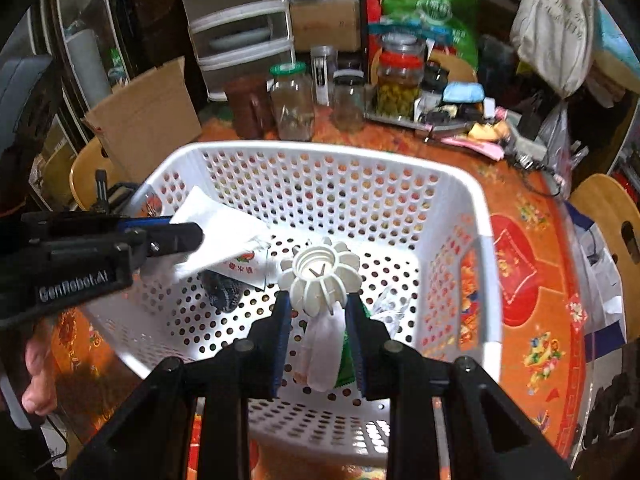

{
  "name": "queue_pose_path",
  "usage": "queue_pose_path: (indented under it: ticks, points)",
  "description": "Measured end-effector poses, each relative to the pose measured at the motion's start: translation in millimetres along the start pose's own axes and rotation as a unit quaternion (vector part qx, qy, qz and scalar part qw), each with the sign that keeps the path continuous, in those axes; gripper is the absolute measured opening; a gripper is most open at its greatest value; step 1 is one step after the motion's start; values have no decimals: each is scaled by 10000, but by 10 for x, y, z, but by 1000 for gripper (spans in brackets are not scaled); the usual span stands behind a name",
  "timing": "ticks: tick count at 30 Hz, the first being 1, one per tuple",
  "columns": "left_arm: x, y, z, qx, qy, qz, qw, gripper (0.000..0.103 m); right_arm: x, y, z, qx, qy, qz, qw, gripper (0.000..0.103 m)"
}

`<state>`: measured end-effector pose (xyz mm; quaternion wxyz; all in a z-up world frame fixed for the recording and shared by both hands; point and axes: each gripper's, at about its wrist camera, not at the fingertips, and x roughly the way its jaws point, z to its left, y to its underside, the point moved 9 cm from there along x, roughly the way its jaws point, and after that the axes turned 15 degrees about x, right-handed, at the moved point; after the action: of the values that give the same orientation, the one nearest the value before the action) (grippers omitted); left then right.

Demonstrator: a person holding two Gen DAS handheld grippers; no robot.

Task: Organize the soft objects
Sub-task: 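Open both tools to drop the cloth and bundle into the basket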

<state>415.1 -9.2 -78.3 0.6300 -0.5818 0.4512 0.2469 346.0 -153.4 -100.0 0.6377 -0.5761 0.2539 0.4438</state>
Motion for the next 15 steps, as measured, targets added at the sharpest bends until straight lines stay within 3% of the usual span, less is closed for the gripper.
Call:
queue_pose_path:
  ticks: [10, 15]
  points:
    - [345, 140, 105, -336, -84, 559, 9978, 11, 322, 78, 68, -89, 48, 703, 9975, 26]
    - [416, 230, 110, -405, -15, 757, 9963, 12, 400, 114, 65, -60, 27, 860, 9963, 26]
